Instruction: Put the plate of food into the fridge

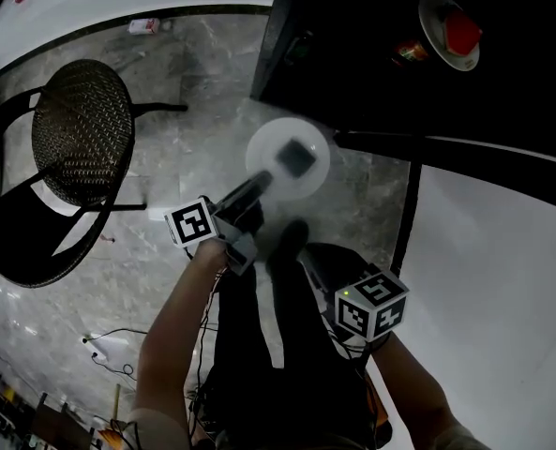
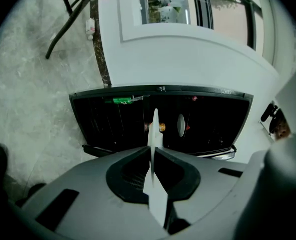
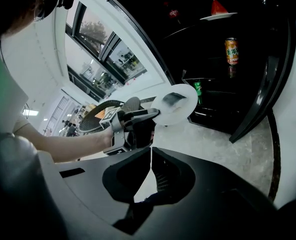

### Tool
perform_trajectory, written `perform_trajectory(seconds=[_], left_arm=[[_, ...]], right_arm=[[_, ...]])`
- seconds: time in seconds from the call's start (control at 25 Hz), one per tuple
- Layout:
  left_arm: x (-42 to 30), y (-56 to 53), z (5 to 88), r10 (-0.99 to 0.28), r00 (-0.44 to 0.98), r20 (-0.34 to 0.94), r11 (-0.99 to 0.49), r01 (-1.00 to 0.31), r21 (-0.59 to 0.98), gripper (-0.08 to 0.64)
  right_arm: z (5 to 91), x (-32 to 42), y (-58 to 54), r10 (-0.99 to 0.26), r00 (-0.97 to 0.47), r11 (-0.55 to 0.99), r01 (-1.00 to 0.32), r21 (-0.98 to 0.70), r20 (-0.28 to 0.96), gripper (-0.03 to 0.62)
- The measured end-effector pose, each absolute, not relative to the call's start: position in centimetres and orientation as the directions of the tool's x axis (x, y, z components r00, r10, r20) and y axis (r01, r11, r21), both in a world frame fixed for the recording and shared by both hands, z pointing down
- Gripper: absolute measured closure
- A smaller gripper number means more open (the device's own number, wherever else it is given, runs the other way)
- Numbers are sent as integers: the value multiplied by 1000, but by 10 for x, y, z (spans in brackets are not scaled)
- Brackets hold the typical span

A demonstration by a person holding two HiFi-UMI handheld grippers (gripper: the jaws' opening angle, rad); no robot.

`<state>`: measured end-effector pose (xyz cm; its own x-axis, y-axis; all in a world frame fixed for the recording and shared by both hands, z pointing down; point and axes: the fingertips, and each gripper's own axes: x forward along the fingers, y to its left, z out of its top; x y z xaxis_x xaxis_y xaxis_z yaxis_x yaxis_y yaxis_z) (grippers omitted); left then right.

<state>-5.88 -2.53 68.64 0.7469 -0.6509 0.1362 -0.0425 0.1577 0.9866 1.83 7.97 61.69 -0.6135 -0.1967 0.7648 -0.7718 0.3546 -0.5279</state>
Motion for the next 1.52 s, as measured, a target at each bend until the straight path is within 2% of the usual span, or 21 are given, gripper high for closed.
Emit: perform_trajectory(seconds=[0.36,0.56,0.76,1.04,1.52], left_arm=[[-28,-39,702,-665,729,162,152,-81,985,540],[-8,-40,703,-691,707,151,175,-39,984,540],[-1,-41,715,-697,700,153,166,-50,985,540],[3,-46,730,-698,702,142,188,-12,982,540],[5,-78,757,-659,738,142,150,-57,987,540]], right_arm=[[626,47,80,-157,-651,384,-733,-562,742,568],[629,72,80,-148,-651,412,-725,-552,745,566],[646,87,82,-141,-646,420,-725,-546,750,568],[647,70,92,-132,-658,413,-716,-562,741,568],[646,45,69,-202,-658,399,-731,-553,725,568]])
